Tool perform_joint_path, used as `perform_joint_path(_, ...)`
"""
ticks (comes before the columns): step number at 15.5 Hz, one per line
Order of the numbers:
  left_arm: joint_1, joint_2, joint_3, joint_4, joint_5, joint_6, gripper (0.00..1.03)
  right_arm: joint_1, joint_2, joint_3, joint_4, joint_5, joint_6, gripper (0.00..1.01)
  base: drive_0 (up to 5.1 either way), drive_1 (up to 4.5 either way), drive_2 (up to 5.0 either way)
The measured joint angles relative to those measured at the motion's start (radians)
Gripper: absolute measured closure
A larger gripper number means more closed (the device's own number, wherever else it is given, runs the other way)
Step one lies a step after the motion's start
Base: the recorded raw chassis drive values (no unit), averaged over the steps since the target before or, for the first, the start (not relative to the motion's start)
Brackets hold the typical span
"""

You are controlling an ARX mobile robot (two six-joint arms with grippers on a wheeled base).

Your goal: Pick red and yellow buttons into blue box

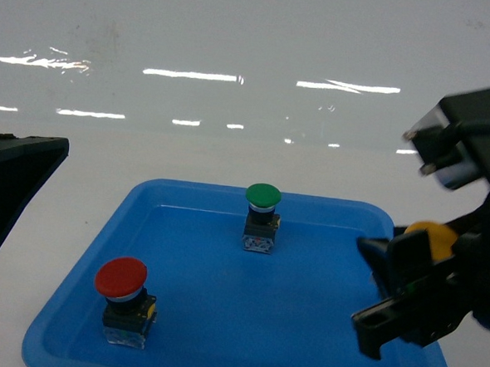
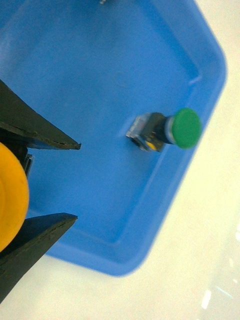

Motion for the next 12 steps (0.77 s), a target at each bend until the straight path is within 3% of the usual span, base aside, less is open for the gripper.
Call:
perform_joint_path(4,0.0,0.0,0.0,0.0,0.0,0.0,0.05,-0.03,-0.208,-0.089,0.003,0.018,-0.038,0.68,0.0,0.0,0.0)
perform_joint_path(5,0.0,0.0,0.0,0.0,0.0,0.0,0.05,-0.044,-0.264,-0.116,0.016,0.043,-0.048,0.68,0.0,0.0,0.0)
perform_joint_path(7,0.0,0.0,0.0,0.0,0.0,0.0,0.05,-0.108,-0.47,-0.214,-0.034,0.064,-0.045,0.68,0.0,0.0,0.0)
perform_joint_path(9,0.0,0.0,0.0,0.0,0.0,0.0,0.05,-0.157,-0.591,-0.311,-0.061,0.029,-0.05,0.71,0.0,0.0,0.0)
perform_joint_path(12,0.0,0.0,0.0,0.0,0.0,0.0,0.05,-0.178,-0.687,-0.364,-0.075,-0.016,-0.067,0.72,0.0,0.0,0.0)
